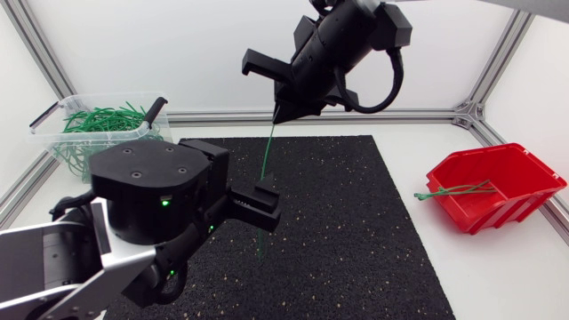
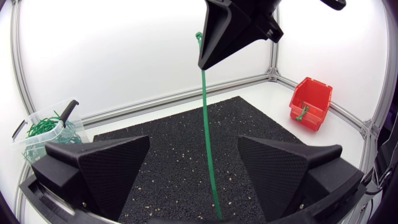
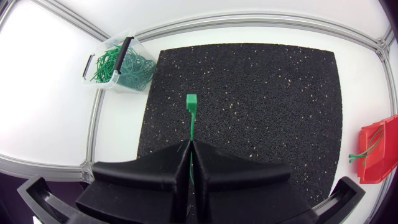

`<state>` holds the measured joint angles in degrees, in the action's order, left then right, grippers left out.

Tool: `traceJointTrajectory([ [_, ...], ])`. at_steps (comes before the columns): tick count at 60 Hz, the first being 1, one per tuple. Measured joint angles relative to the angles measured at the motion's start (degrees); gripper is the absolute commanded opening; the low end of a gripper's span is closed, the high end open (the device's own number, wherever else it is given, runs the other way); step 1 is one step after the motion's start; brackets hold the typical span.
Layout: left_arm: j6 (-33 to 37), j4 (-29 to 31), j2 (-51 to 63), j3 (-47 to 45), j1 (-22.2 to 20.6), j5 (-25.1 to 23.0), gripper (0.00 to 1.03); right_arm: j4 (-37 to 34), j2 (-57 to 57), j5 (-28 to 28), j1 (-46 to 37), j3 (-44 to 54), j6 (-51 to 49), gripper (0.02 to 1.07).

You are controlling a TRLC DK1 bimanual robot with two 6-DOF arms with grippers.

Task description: Take a green cable tie from the red box, thread the tail through the head to close it, then place it in the transparent bin on the left.

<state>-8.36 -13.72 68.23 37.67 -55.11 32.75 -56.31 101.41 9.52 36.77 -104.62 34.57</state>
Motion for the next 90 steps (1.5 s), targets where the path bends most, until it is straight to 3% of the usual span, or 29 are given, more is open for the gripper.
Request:
traceJointTrajectory([
  [13,5.29,-10.25,4.00,0.00,0.42,2.36,0.99,-1.86,0.42,-1.86,2.86,-0.83,2.40,0.08],
  [40,9.97,-18.27,10.16,-0.02,1.75,6.84,0.89,-2.27,0.42,-9.33,7.06,-0.83,4.92,0.08],
  [48,10.64,-20.37,10.16,-0.55,1.75,7.26,0.80,-2.25,0.42,-11.15,8.22,-0.83,5.86,0.08],
  [60,12.83,-23.91,10.16,-1.79,1.75,8.31,0.53,-2.25,0.42,-13.51,9.70,-0.83,6.40,0.08],
  [74,14.49,-27.36,10.16,-3.85,0.98,8.50,0.06,-2.21,0.42,-15.37,10.69,-0.81,7.28,0.08],
  [79,15.12,-28.26,10.16,-4.46,0.74,8.48,0.04,-1.79,0.42,-15.39,10.82,-0.81,7.28,0.08],
  [90,15.96,-28.61,9.77,-5.64,0.55,8.50,0.04,-0.85,0.22,-15.37,10.93,-0.13,7.02,0.30],
])
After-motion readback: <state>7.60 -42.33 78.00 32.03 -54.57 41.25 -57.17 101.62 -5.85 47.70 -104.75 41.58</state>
